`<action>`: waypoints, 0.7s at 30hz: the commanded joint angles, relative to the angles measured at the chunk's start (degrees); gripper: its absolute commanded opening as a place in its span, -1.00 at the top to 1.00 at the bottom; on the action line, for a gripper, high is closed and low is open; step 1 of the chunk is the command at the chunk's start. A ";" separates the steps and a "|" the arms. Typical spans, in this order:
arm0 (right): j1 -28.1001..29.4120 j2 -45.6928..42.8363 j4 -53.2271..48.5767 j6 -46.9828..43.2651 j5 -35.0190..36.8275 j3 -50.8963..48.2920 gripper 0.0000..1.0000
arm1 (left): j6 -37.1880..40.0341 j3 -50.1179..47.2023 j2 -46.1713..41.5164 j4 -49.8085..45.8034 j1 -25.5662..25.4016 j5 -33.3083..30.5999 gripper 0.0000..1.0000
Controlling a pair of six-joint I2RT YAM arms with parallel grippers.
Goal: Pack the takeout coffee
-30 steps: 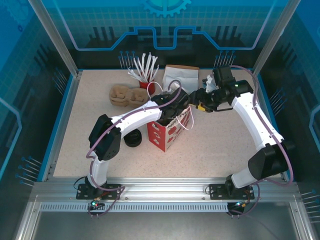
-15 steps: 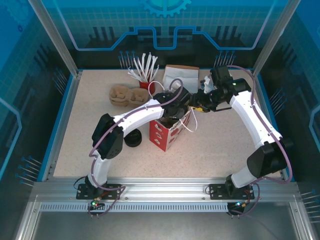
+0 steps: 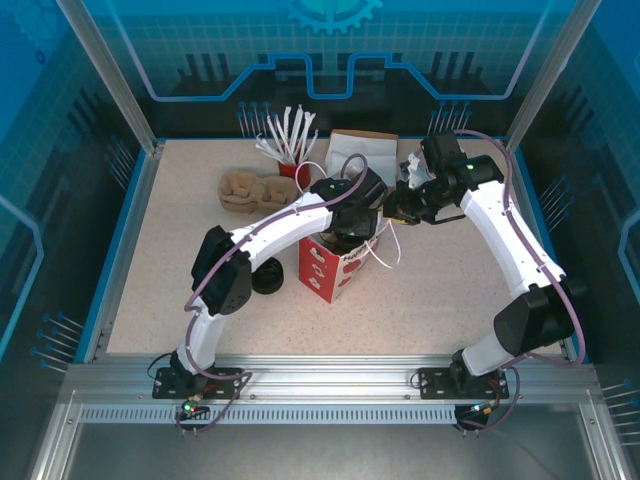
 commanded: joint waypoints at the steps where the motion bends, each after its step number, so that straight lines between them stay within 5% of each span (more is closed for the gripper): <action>1: 0.79 -0.35 -2.26 -2.03 0.70 1.59 0.72 | -2.38 1.06 -0.76 -4.27 0.17 2.41 -0.72; 21: 0.97 -0.36 -3.05 -3.37 1.49 3.35 0.75 | -6.37 1.78 -7.25 -4.26 -0.01 0.20 -0.83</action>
